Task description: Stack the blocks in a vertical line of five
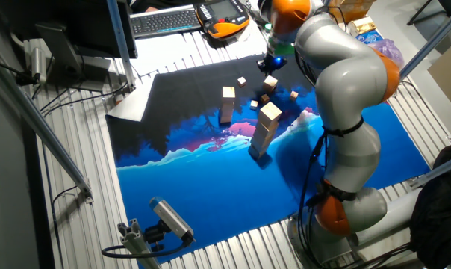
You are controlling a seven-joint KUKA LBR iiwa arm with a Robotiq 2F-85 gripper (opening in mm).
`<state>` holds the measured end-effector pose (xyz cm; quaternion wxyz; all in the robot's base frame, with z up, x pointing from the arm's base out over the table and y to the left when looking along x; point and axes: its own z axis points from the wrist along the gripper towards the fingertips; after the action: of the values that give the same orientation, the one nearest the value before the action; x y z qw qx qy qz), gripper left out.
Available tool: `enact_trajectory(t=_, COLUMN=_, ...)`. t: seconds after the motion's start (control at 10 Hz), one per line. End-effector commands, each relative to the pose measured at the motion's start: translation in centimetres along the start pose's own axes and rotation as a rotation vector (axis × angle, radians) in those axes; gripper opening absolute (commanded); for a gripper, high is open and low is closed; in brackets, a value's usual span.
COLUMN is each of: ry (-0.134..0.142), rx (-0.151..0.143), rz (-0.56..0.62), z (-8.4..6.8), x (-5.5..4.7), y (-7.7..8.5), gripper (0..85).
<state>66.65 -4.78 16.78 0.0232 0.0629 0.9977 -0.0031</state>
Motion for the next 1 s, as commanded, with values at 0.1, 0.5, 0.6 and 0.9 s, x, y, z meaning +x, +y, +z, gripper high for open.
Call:
enact_trajectory(t=0.1, ry=0.002, rx=-0.006, rz=-0.007, z=1.80, x=-0.69, y=-1.81, gripper=34.0)
enact_trajectory(t=0.5, ry=0.063, rx=0.013, rz=0.002, z=1.70, x=-1.01, y=-1.48, gripper=0.0)
enact_trajectory(t=0.6, ry=0.073, rx=0.014, rz=0.004, z=1.70, x=-1.01, y=-1.48, gripper=0.0)
enact_trajectory(t=0.9, ry=0.121, rx=0.050, rz=0.333, z=1.70, x=-1.01, y=-1.48, gripper=0.0)
